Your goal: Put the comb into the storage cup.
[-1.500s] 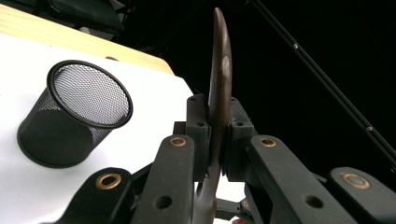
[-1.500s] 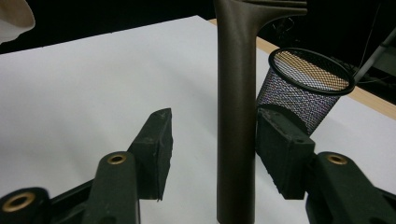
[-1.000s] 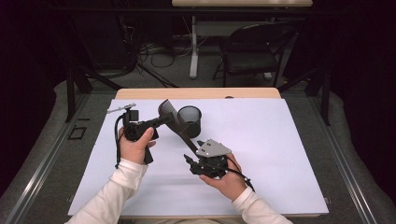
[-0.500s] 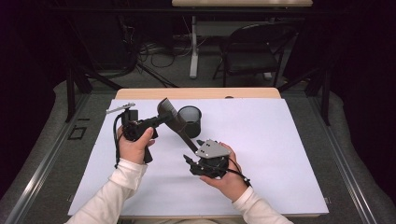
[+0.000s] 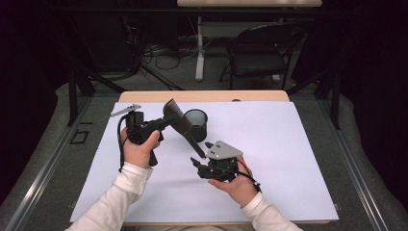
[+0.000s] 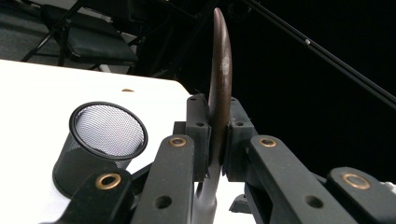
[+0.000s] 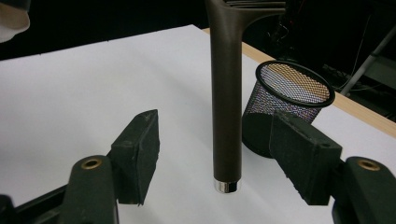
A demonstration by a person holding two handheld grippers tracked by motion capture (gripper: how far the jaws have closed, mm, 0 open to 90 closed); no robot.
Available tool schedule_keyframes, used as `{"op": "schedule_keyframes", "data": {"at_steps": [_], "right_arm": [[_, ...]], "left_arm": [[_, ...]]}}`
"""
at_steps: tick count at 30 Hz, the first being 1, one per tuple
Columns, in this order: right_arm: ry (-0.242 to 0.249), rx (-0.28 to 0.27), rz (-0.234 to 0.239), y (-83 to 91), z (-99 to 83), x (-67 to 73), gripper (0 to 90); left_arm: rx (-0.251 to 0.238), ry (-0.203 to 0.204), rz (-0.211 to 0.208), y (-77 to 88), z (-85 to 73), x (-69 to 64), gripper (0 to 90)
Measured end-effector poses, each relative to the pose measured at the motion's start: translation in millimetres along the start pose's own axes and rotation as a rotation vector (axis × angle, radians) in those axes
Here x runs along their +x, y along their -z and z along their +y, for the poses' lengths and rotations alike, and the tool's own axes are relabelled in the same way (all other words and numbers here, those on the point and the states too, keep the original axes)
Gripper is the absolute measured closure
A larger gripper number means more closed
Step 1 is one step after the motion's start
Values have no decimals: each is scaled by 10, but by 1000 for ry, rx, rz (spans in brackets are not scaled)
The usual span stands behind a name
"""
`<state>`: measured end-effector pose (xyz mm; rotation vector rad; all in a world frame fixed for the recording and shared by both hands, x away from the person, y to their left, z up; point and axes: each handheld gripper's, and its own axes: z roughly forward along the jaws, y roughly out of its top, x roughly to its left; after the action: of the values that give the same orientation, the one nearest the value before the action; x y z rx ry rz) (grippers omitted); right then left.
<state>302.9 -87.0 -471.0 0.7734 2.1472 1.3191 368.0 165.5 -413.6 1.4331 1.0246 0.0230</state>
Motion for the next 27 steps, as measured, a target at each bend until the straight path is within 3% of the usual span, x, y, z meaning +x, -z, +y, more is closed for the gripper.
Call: {"op": "schedule_keyframes", "data": {"at_steps": [11, 18, 23, 27], "right_arm": [[-69, -22, 17, 21, 9, -103, 293], [-49, -13, 37, 9, 8, -93, 189], [-18, -8, 27, 15, 12, -59, 138], [-10, -7, 9, 11, 10, -58, 44]], "left_arm": [[2, -40, 24, -10, 54, -26, 839], [7, -47, 35, -33, 68, -21, 839], [9, -56, 40, -37, 78, -26, 839], [8, -66, 47, -46, 91, -28, 839]]}}
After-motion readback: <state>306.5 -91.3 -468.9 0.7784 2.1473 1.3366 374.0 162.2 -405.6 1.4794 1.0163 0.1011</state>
